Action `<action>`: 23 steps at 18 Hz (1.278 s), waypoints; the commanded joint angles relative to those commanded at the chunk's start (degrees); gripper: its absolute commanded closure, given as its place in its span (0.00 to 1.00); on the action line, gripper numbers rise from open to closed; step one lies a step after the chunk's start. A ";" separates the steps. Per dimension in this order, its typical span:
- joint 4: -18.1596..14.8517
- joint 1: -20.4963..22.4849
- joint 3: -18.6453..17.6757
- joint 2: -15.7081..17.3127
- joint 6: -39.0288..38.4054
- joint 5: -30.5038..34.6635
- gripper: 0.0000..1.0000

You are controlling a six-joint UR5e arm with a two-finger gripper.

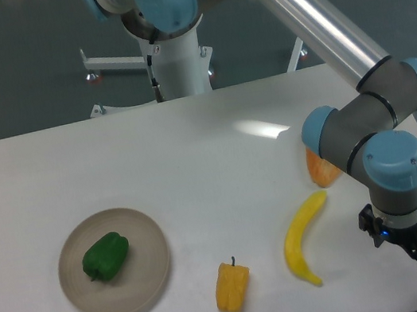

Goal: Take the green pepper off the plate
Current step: 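Move the open gripper over the green pepper on the plate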

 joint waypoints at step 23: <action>0.35 -14.67 -26.60 20.90 -44.81 -13.71 0.00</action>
